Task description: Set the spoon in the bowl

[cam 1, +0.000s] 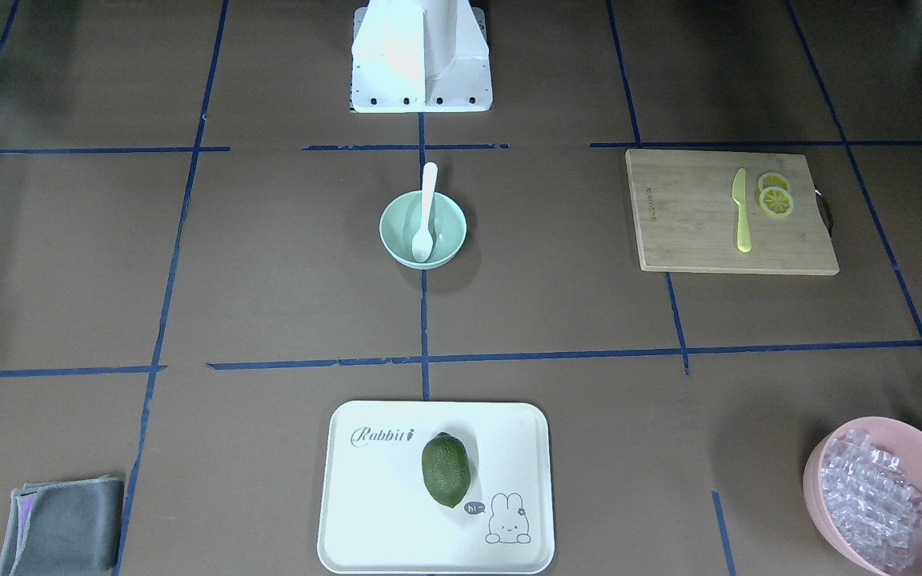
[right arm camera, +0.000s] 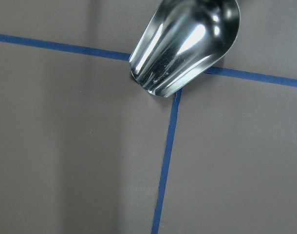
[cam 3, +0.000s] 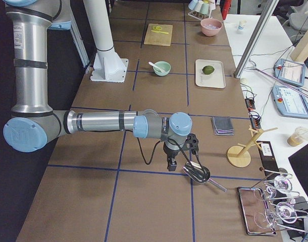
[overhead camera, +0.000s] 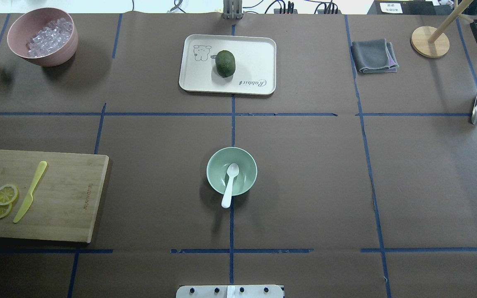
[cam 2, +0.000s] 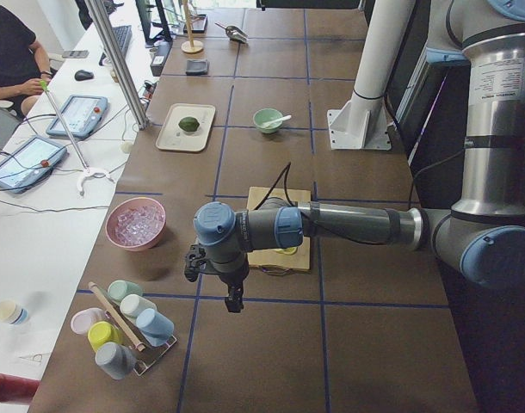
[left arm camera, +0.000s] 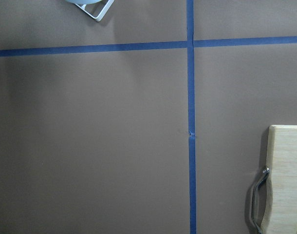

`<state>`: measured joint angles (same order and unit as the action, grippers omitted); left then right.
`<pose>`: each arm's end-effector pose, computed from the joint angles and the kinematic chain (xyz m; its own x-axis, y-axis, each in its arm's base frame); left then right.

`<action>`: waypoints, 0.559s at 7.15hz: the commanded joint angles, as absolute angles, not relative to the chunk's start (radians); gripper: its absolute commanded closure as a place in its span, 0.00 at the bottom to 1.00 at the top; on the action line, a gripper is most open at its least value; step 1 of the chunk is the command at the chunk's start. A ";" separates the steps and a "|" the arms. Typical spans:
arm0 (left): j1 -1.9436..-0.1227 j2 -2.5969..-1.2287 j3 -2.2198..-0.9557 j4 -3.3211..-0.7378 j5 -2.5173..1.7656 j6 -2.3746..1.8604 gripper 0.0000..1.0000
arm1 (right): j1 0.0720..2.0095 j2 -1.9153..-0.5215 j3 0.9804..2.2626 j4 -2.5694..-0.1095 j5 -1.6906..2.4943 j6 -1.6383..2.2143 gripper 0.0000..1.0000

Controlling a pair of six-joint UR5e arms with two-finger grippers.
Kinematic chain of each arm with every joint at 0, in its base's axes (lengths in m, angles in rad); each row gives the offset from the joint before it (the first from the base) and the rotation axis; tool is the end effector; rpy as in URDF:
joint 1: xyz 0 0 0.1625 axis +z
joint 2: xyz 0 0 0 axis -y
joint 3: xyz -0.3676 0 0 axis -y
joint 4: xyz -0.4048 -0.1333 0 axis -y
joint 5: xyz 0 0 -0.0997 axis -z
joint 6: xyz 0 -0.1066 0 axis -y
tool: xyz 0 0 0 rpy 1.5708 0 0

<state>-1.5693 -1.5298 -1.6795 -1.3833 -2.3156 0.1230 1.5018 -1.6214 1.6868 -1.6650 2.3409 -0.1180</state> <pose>-0.0603 -0.4785 0.5921 0.7296 0.0425 -0.6825 -0.0917 0.9951 -0.0360 0.0257 -0.4857 0.5825 0.7044 -0.1467 0.6945 0.1529 0.9868 0.0533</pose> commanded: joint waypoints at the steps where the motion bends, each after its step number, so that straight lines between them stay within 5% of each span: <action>1: -1.569 -1.537 -1.678 -1.384 -2.315 0.124 0.00 | 1.502 -1.621 1.689 -1.664 2.341 -0.118 0.00; 4: -1.568 -1.539 -1.672 -1.385 -2.315 0.126 0.00 | 1.502 -1.620 1.692 -1.622 2.341 -0.115 0.00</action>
<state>-1.5683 -1.5373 -1.6732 -1.3850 -2.3148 0.1256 1.5018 -1.6195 1.6932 -1.6455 2.3409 -0.1161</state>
